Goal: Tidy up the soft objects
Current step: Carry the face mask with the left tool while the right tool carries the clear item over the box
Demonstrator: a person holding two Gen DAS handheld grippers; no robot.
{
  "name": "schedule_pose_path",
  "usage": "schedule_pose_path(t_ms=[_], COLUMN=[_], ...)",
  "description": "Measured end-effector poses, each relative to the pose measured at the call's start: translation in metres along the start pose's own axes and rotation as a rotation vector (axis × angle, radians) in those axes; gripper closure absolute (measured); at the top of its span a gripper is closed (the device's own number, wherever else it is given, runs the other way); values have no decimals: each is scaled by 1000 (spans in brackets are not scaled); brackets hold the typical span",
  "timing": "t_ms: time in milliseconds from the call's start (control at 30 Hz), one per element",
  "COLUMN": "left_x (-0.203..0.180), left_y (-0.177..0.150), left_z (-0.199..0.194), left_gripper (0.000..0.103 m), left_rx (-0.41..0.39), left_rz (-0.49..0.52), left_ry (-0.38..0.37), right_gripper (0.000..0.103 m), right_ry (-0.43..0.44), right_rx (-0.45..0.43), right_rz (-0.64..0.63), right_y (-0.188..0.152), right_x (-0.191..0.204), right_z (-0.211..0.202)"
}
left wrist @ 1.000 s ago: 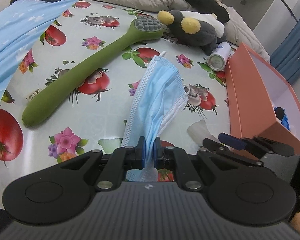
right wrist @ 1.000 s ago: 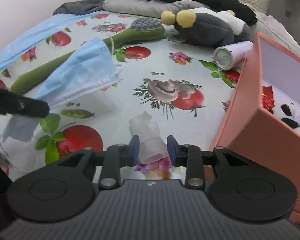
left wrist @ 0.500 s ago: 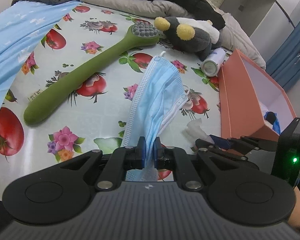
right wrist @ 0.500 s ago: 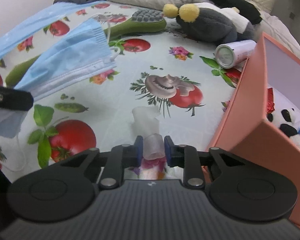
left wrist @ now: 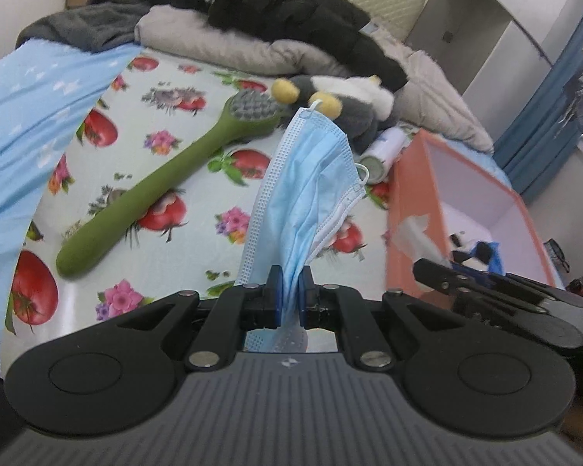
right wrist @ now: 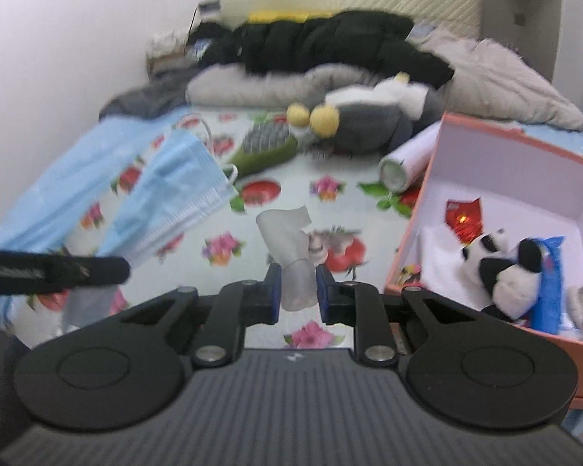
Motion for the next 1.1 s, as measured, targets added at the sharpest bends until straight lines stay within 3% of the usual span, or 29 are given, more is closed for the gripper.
schedule_pose_path(t_ms=[333, 600, 900, 1100], left_x=[-55, -110, -164, -197], left_y=[8, 1, -12, -11], left_z=[-37, -42, -13, 33], left_gripper=[93, 93, 93, 93], left_rx=[-33, -32, 34, 95], left_rz=[57, 135, 214, 259], left_ry=[-101, -190, -261, -283], right_gripper=[80, 80, 80, 80], right_ry=[-60, -114, -195, -225], right_rx=[-156, -201, -166, -147], right_rz=[52, 119, 192, 235], right_y=[25, 23, -6, -16], right_x=[-13, -41, -83, -113], right_z=[-74, -111, -125, -109])
Point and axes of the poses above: each gripper's, at about its wrist camera, not at the fingertips, and z roughly the way its jaws point, x to its left, y to its top, the point moved 4 cm from there along z, roughly the way its jaws point, and after that the axes turned 9 degrees about -z, right-handed, at the moved point
